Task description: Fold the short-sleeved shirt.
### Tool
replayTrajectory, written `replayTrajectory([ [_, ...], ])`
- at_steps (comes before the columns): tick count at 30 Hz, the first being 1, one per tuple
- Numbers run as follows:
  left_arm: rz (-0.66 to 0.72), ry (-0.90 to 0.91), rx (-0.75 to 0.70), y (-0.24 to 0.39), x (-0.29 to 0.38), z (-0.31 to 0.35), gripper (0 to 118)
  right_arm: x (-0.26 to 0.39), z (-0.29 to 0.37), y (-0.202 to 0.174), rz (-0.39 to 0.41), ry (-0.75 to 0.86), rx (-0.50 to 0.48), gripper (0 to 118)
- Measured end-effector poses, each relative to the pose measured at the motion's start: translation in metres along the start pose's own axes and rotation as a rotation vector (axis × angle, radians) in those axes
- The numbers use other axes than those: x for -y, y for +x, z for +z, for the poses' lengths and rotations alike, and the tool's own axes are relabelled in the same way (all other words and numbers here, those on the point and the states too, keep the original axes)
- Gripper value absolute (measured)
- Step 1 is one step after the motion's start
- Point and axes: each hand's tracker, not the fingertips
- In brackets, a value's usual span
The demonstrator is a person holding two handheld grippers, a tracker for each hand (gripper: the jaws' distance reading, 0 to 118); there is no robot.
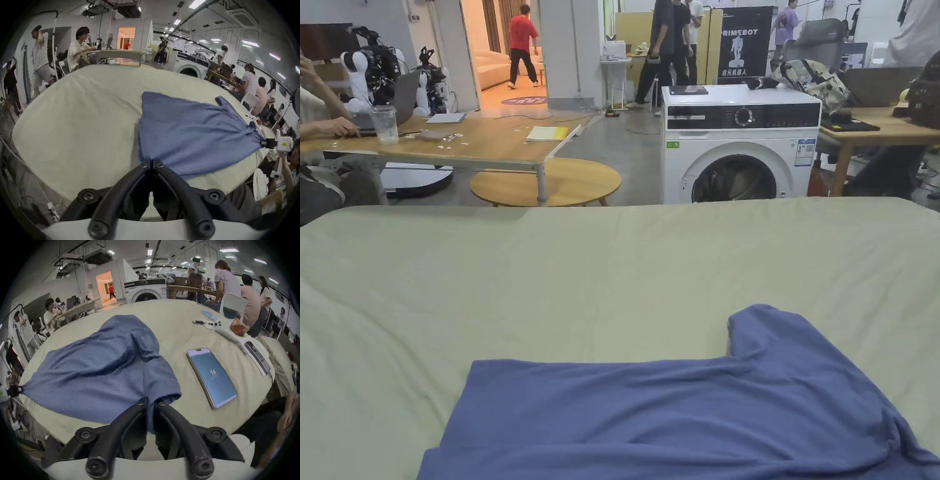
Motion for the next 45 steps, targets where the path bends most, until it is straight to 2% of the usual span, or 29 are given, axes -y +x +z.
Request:
replayTrajectory([
  [2, 0.046, 0.013, 0.031, -0.006, 0.001, -0.005, 0, 0.001, -0.004, -0.001, 0.006, 0.003, 0.01, 7],
  [3, 0.065, 0.001, 0.036, -0.008, -0.002, -0.007, 3, 0.001, -0.004, -0.002, 0.018, -0.003, 0.036, 18],
  [4, 0.071, 0.016, 0.032, -0.007, -0.002, -0.006, 24, 0.003, -0.002, -0.002, 0.025, 0.006, 0.049, 37],
  [5, 0.064, 0.054, 0.049, -0.006, -0.004, -0.002, 59, 0.003, 0.002, -0.001, 0.032, 0.019, 0.04, 61],
  [6, 0.059, 0.093, 0.082, -0.003, -0.007, 0.004, 66, 0.002, 0.006, 0.0, 0.035, 0.057, 0.018, 65],
  [9, -0.027, 0.204, 0.064, 0.025, -0.023, 0.017, 67, -0.007, 0.022, -0.012, 0.035, 0.195, -0.021, 65],
  [12, -0.151, 0.316, 0.056, 0.06, -0.039, 0.022, 67, -0.025, 0.033, -0.039, 0.09, 0.269, -0.108, 65],
  [14, -0.175, 0.381, 0.068, 0.084, -0.052, 0.023, 67, -0.038, 0.032, -0.063, 0.135, 0.271, -0.157, 65],
  [17, -0.165, 0.371, 0.109, 0.11, -0.071, 0.016, 66, -0.051, 0.022, -0.089, 0.141, 0.265, -0.229, 62],
  [18, -0.153, 0.374, 0.157, 0.115, -0.074, 0.014, 66, -0.053, 0.019, -0.097, 0.146, 0.265, -0.229, 56],
  [19, -0.142, 0.367, 0.177, 0.119, -0.077, 0.011, 60, -0.055, 0.013, -0.103, 0.15, 0.263, -0.227, 45],
  [21, -0.139, 0.35, 0.164, 0.126, -0.081, 0.004, 19, -0.058, 0.007, -0.113, 0.159, 0.248, -0.235, 10],
  [22, -0.137, 0.35, 0.166, 0.127, -0.08, 0.004, 3, -0.058, 0.004, -0.116, 0.159, 0.222, -0.266, 0],
  [23, -0.126, 0.331, 0.177, 0.127, -0.081, 0.003, 0, -0.058, 0.001, -0.118, 0.161, 0.221, -0.266, 0],
  [26, -0.117, 0.315, 0.172, 0.12, -0.083, 0.0, 0, -0.059, -0.003, -0.125, 0.206, 0.234, -0.244, 0],
  [30, -0.021, 0.3, 0.145, 0.09, -0.11, -0.015, 0, -0.066, -0.009, -0.119, 0.193, 0.219, -0.281, 0],
  [32, 0.035, 0.207, 0.14, 0.069, -0.135, -0.037, 4, -0.067, -0.01, -0.114, 0.182, 0.221, -0.298, 0],
  [35, 0.037, 0.048, 0.107, 0.044, -0.166, -0.094, 66, -0.069, -0.016, -0.106, 0.121, 0.193, -0.349, 0],
  [37, -0.004, 0.014, 0.0, 0.036, -0.185, -0.135, 68, -0.069, -0.02, -0.1, 0.096, 0.175, -0.36, 0],
  [38, -0.024, -0.026, -0.01, 0.03, -0.194, -0.157, 68, -0.07, -0.022, -0.096, 0.09, 0.171, -0.357, 0],
  [42, 0.119, -0.12, -0.031, 0.006, -0.218, -0.221, 68, -0.073, -0.026, -0.082, 0.096, 0.143, -0.307, 0],
  [43, 0.112, -0.139, -0.088, 0.005, -0.221, -0.232, 68, -0.074, -0.026, -0.076, 0.092, 0.133, -0.294, 0],
  [45, 0.068, -0.185, -0.088, 0.003, -0.222, -0.249, 67, -0.076, -0.026, -0.063, 0.085, 0.118, -0.271, 0],
])
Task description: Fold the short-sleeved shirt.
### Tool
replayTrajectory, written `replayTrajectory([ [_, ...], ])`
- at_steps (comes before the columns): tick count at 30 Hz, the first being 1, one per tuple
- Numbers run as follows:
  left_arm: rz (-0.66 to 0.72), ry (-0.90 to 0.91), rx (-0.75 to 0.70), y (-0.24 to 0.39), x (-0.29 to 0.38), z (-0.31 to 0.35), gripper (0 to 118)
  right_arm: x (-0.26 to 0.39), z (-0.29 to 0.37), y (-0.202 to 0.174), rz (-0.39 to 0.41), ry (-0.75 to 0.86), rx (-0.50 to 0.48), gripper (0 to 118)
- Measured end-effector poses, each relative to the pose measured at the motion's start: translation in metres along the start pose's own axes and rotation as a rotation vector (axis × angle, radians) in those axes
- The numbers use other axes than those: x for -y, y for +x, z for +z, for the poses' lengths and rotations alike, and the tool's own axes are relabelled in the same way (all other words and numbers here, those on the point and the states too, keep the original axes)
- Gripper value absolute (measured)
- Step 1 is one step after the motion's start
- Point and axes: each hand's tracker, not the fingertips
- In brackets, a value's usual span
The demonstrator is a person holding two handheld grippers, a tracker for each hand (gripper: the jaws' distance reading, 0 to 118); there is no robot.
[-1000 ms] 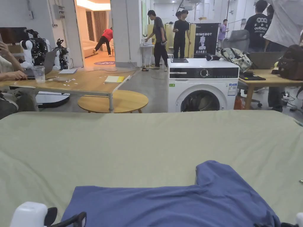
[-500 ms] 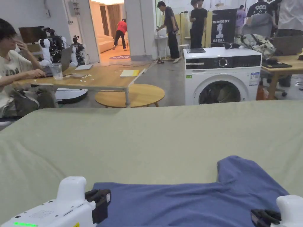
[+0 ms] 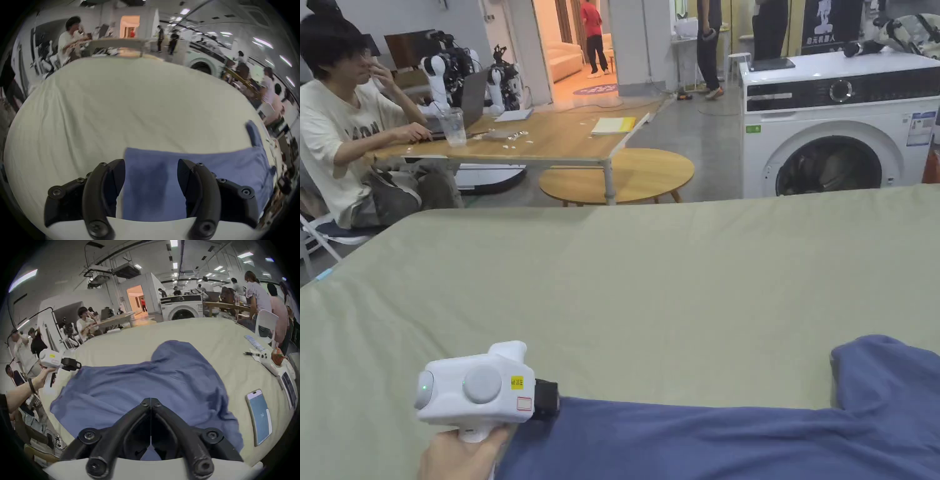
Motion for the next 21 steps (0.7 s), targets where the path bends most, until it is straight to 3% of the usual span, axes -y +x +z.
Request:
replayTrajectory([
  [1, 0.008, -0.042, 0.011, 0.001, -0.002, -0.007, 60, -0.002, 0.0, 0.007, 0.001, -0.014, 0.022, 0],
  [2, 0.007, -0.019, 0.011, 0.004, -0.001, -0.006, 37, -0.006, -0.001, 0.013, 0.008, -0.028, 0.042, 0],
  [3, -0.023, -0.011, 0.0, 0.008, -0.001, -0.004, 24, -0.01, -0.003, 0.019, 0.015, -0.031, 0.059, 0],
  [4, -0.066, -0.02, -0.001, 0.012, -0.002, -0.004, 23, -0.017, -0.007, 0.025, 0.021, -0.038, 0.072, 0],
  [7, -0.124, -0.061, -0.047, 0.027, -0.004, -0.009, 1, -0.05, -0.035, 0.046, 0.033, -0.096, 0.104, 0],
  [10, -0.137, -0.104, -0.059, 0.029, -0.011, -0.019, 0, -0.092, -0.084, 0.064, 0.06, -0.144, 0.143, 0],
  [13, -0.138, -0.137, -0.058, 0.037, -0.012, -0.009, 0, -0.127, -0.148, 0.089, 0.022, -0.294, 0.152, 58],
  [17, -0.147, -0.149, -0.069, 0.042, -0.009, -0.008, 0, -0.137, -0.204, 0.105, 0.082, -0.466, 0.296, 60],
  [21, -0.17, -0.134, -0.089, 0.047, -0.003, -0.009, 0, -0.131, -0.205, 0.1, 0.084, -0.459, 0.283, 58],
])
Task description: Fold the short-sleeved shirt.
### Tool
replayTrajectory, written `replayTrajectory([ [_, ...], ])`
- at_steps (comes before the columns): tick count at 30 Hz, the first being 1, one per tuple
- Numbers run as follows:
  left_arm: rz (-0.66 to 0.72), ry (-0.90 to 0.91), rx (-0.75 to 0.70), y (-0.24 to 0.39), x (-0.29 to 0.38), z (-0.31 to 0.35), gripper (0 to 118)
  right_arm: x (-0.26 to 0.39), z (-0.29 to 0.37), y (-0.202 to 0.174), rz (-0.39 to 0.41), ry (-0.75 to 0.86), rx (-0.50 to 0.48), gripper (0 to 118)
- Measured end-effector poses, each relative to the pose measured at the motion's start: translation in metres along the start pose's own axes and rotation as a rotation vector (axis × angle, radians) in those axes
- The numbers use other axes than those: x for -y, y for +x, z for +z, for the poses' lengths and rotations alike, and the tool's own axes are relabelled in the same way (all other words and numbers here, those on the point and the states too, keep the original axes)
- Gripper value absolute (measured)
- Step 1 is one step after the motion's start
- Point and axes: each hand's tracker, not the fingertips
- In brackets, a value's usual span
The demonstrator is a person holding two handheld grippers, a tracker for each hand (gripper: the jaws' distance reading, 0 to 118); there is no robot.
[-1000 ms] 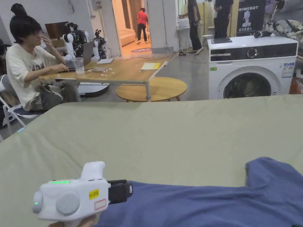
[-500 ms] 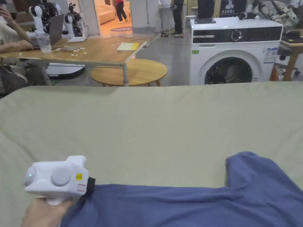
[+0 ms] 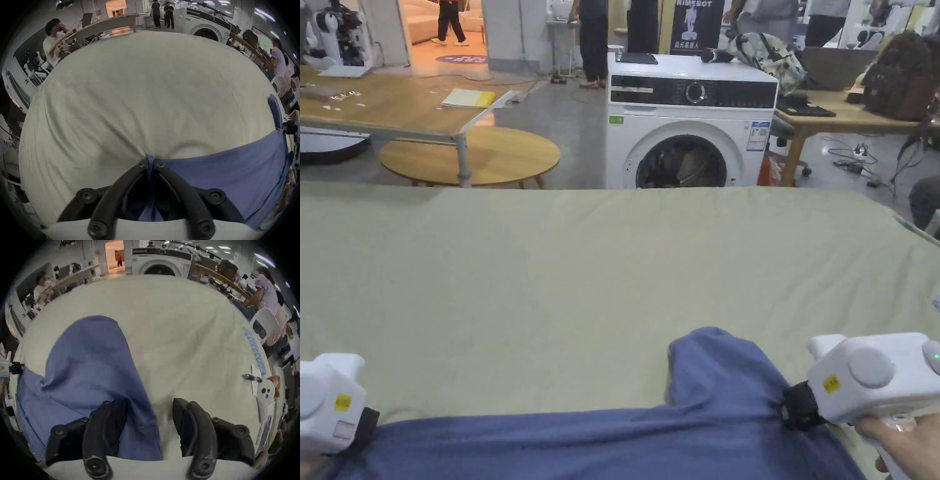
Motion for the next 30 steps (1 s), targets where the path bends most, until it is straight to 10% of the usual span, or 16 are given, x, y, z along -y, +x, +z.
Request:
replayTrajectory([
  [10, 0.097, 0.221, 0.095, -0.014, 0.021, 0.055, 0, 0.021, 0.046, -0.008, -0.056, 0.175, -0.033, 0],
  [20, 0.038, 0.414, 0.219, -0.053, 0.139, 0.194, 0, 0.131, 0.187, 0.003, 0.004, 0.366, -0.123, 0],
  [30, 0.063, 0.333, 0.229, -0.057, 0.261, 0.189, 0, 0.261, 0.191, 0.009, -0.089, 0.317, -0.146, 0],
])
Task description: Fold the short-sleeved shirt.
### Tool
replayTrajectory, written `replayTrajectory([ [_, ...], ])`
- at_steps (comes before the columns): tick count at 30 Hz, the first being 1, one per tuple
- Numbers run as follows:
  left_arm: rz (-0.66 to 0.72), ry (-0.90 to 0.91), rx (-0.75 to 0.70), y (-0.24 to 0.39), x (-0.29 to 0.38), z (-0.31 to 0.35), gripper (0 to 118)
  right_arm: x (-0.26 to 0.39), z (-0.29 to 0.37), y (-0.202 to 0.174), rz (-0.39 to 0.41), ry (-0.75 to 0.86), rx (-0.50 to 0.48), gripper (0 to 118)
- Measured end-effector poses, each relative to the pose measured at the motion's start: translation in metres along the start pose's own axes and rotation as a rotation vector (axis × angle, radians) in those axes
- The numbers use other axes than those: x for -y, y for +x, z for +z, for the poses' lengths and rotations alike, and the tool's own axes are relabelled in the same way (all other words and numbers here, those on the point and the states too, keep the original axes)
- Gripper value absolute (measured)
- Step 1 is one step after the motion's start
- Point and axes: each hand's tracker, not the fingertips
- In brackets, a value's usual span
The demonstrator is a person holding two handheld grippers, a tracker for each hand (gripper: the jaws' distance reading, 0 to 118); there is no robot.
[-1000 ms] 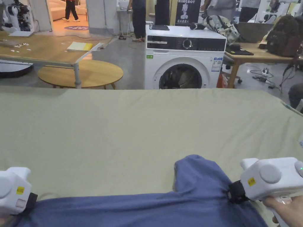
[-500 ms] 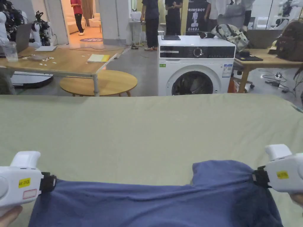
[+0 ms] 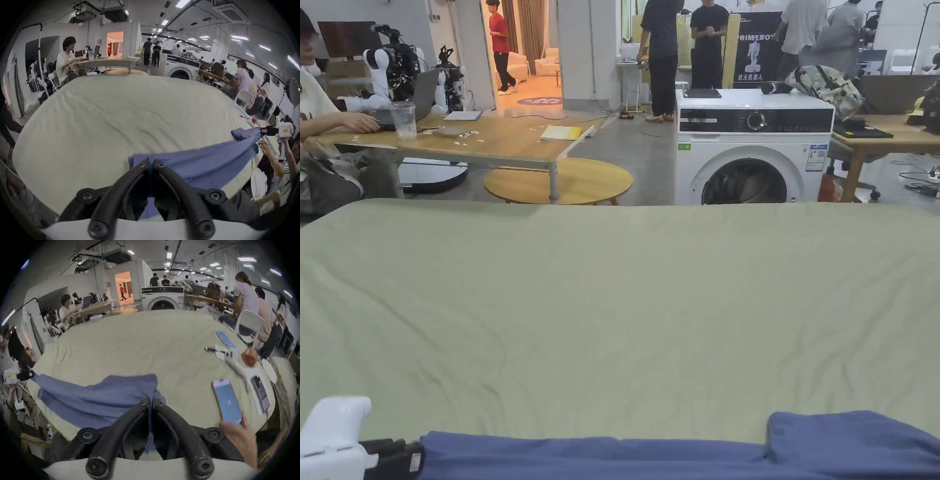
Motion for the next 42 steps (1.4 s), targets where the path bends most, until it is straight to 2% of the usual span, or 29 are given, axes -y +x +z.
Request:
replayTrajectory([
  [9, 0.049, -0.055, 0.016, -0.013, 0.043, -0.021, 0, 0.046, -0.009, -0.005, -0.005, -0.016, 0.031, 0],
  [10, 0.049, -0.046, 0.026, -0.014, 0.044, -0.021, 0, 0.048, -0.011, -0.006, 0.004, -0.01, 0.043, 3],
  [11, 0.04, -0.013, 0.009, -0.012, 0.044, -0.019, 3, 0.05, -0.011, -0.005, 0.006, 0.004, 0.061, 12],
  [12, 0.039, 0.011, 0.002, -0.007, 0.042, -0.014, 18, 0.049, -0.007, -0.006, 0.004, 0.021, 0.073, 30],
  [13, 0.035, 0.061, 0.011, -0.004, 0.036, -0.006, 43, 0.045, -0.001, -0.009, -0.002, 0.068, 0.077, 53],
  [14, 0.028, 0.121, 0.007, 0.004, 0.026, 0.004, 67, 0.039, 0.005, -0.011, -0.013, 0.123, 0.068, 58],
  [18, -0.058, 0.35, -0.022, 0.048, -0.024, 0.035, 67, -0.008, 0.016, -0.043, 0.056, 0.265, 0.008, 58],
  [22, -0.108, 0.499, -0.028, 0.093, -0.059, 0.045, 67, -0.038, 0.013, -0.088, 0.033, 0.348, -0.1, 58],
  [24, -0.108, 0.503, 0.044, 0.103, -0.065, 0.041, 65, -0.044, 0.007, -0.108, 0.04, 0.372, -0.133, 58],
  [25, -0.107, 0.49, 0.086, 0.109, -0.068, 0.04, 55, -0.047, 0.003, -0.116, 0.046, 0.361, -0.139, 53],
  [26, -0.111, 0.454, 0.103, 0.114, -0.069, 0.037, 25, -0.049, 0.0, -0.123, 0.049, 0.353, -0.151, 39],
  [27, -0.117, 0.445, 0.091, 0.118, -0.068, 0.034, 1, -0.047, -0.003, -0.129, 0.049, 0.351, -0.154, 18],
  [28, -0.119, 0.459, 0.094, 0.121, -0.064, 0.033, 0, -0.046, -0.004, -0.133, 0.046, 0.352, -0.159, 0],
  [30, -0.095, 0.43, 0.155, 0.121, -0.063, 0.034, 0, -0.046, -0.009, -0.138, 0.032, 0.319, -0.225, 0],
  [33, -0.03, 0.422, 0.203, 0.109, -0.061, 0.037, 0, -0.045, -0.011, -0.142, 0.044, 0.327, -0.204, 0],
  [36, 0.127, 0.369, 0.367, 0.063, -0.061, 0.044, 0, -0.042, -0.008, -0.138, 0.062, 0.319, -0.225, 0],
  [38, 0.251, 0.328, 0.362, 0.024, -0.051, 0.045, 2, -0.037, -0.002, -0.131, 0.083, 0.315, -0.235, 0],
  [39, 0.301, 0.282, 0.351, 0.003, -0.045, 0.042, 20, -0.033, 0.0, -0.128, 0.094, 0.301, -0.244, 0],
  [40, 0.348, 0.246, 0.327, -0.018, -0.034, 0.039, 51, -0.03, 0.0, -0.123, 0.096, 0.274, -0.267, 0],
  [41, 0.398, 0.254, 0.311, -0.037, -0.026, 0.038, 95, -0.026, 0.001, -0.12, 0.09, 0.264, -0.274, 0],
  [42, 0.482, 0.23, 0.294, -0.055, -0.015, 0.03, 105, -0.022, 0.001, -0.116, 0.088, 0.252, -0.275, 0],
])
